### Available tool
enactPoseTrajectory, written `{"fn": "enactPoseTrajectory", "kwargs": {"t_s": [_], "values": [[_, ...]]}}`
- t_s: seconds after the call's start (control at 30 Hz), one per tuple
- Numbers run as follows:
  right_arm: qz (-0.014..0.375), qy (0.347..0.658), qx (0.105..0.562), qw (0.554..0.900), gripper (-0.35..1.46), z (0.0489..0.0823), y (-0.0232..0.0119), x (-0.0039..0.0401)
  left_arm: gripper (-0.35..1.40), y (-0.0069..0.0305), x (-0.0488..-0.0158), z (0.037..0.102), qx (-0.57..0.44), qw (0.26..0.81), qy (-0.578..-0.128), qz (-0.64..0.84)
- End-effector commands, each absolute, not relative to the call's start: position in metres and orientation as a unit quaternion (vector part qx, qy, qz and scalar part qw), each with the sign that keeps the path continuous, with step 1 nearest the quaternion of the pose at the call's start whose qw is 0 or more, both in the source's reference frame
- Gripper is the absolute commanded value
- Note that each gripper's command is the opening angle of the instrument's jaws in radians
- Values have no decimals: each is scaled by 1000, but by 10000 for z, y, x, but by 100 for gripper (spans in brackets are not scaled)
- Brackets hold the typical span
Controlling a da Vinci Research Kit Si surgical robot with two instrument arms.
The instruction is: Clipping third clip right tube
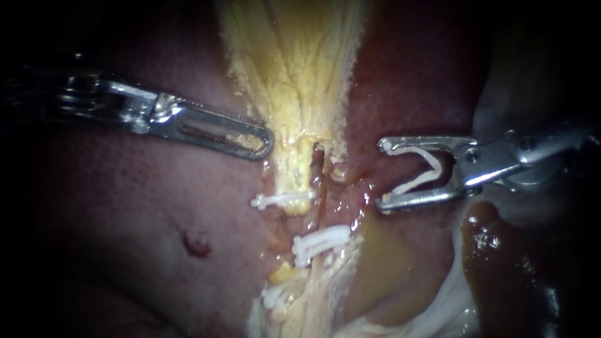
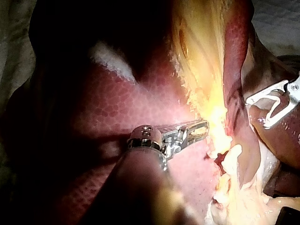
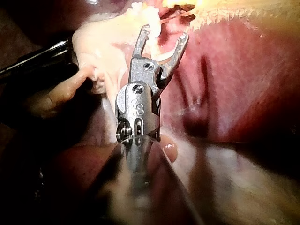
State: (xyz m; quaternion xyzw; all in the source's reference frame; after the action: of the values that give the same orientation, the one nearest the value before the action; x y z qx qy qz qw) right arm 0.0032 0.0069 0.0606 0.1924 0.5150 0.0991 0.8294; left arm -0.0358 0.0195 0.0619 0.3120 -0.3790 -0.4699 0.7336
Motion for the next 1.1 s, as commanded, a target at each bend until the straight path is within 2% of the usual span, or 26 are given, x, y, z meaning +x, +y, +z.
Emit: {"fn": "enactPoseTrajectory", "kwargs": {"t_s": [0.03,0.27,0.63,0.9,1.03,1.1], "values": [[98,515,192,829,50,606,69,32,-35,195,-357,619,312,733,-379,-470],[99,515,192,829,50,606,69,32,-35,196,-346,613,316,733,-379,-467],[99,515,192,830,50,606,70,32,-35,227,-290,571,298,728,-382,-486],[98,515,194,829,50,607,69,37,-35,230,-285,567,295,726,-383,-489],[90,519,202,826,50,610,69,45,-35,230,-285,568,295,726,-383,-489],[101,519,217,821,50,613,69,50,-35,229,-286,568,294,726,-383,-489]]}}
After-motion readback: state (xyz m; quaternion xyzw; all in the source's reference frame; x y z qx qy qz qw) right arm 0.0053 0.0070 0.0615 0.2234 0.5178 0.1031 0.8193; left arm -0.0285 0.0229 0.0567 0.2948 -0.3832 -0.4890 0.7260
